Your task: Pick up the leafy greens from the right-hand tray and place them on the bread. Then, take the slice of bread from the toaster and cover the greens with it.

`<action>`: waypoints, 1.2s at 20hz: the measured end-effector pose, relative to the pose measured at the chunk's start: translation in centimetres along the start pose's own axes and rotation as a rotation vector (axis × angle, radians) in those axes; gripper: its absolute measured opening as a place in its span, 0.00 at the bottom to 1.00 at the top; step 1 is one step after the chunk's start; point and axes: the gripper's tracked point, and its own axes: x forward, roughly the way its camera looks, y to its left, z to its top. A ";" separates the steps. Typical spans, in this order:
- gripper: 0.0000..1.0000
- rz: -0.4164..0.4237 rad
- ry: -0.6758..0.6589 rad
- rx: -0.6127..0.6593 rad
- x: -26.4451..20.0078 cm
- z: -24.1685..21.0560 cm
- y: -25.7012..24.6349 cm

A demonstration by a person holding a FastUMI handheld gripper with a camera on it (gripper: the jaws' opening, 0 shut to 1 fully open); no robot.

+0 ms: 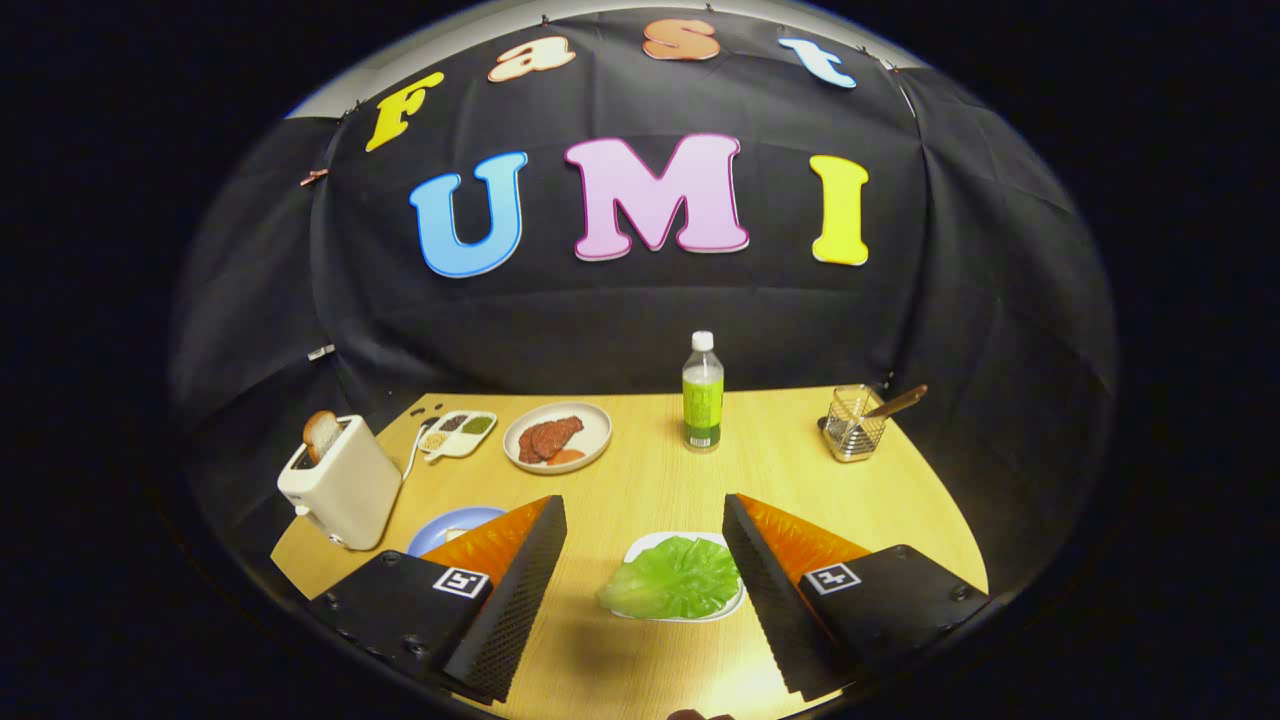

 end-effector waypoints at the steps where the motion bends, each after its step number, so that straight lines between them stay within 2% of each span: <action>1: 0.98 0.003 0.035 0.005 1.1 -1.4 -0.4; 10: 1.00 -0.024 0.305 0.089 9.0 -12.3 -2.0; 14: 1.00 -0.038 0.372 0.098 10.6 -15.0 -1.7; 21: 1.00 -0.066 0.427 0.109 11.5 -16.6 -1.9; 23: 0.97 -0.106 0.435 0.049 11.6 -17.1 -2.8; 24: 0.85 -0.115 0.424 0.007 11.4 -17.1 -3.3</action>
